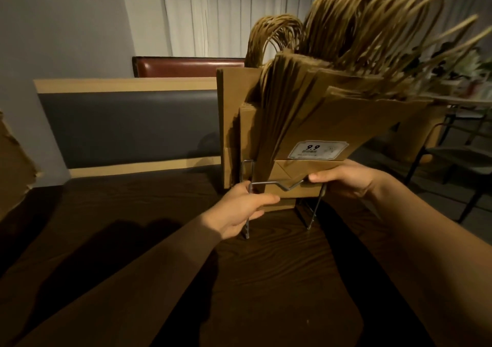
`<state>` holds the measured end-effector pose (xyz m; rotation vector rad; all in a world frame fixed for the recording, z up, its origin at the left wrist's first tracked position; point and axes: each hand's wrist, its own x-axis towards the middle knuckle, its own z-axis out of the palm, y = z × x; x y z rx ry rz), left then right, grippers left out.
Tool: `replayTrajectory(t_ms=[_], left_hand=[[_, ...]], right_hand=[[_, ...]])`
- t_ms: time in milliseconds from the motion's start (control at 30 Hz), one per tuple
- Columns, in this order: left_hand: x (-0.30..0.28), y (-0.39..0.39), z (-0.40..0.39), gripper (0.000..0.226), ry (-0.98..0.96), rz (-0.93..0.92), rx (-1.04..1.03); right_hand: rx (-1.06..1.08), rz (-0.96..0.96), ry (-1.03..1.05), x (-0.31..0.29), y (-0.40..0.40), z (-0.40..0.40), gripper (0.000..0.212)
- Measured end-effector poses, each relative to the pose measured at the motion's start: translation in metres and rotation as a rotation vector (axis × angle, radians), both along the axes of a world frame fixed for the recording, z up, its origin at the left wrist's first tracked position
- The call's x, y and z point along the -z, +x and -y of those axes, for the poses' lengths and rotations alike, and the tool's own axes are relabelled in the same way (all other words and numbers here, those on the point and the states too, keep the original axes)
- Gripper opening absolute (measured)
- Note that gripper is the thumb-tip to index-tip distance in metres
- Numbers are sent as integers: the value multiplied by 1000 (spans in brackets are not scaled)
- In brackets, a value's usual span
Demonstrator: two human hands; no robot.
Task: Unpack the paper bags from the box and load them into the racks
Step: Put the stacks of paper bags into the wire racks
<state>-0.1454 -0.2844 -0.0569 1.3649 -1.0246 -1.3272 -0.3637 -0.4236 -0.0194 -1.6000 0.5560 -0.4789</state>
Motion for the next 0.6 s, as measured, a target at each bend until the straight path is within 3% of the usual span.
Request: replayTrajectory(t_ms=[100, 133, 200, 267, 333, 433, 500, 600], left_hand=[[-21, 12, -11, 41, -16, 618, 100], [-30, 16, -15, 46, -27, 828, 99], [-53, 19, -21, 60, -154, 1011, -44], [-71, 15, -25, 71, -432, 907, -229], [-83, 5, -19, 91, -595, 762, -228], [-92, -13, -13, 108, -584, 769, -64], [-88, -12, -10, 104, -604, 793, -93], [-80, -4, -5, 97, -545, 612, -133]], right_hand=[[26, -51, -9, -1, -1, 1, 75], [27, -72, -6, -3, 0, -1, 71], [35, -90, -16, -7, 1, -8, 44], [62, -57, -10, -9, 0, -13, 37], [88, 36, -51, -10, -4, -16, 48], [191, 278, -79, -23, -7, -25, 79], [214, 356, -92, -30, -3, -30, 79], [272, 345, -127, -32, 7, -39, 76]])
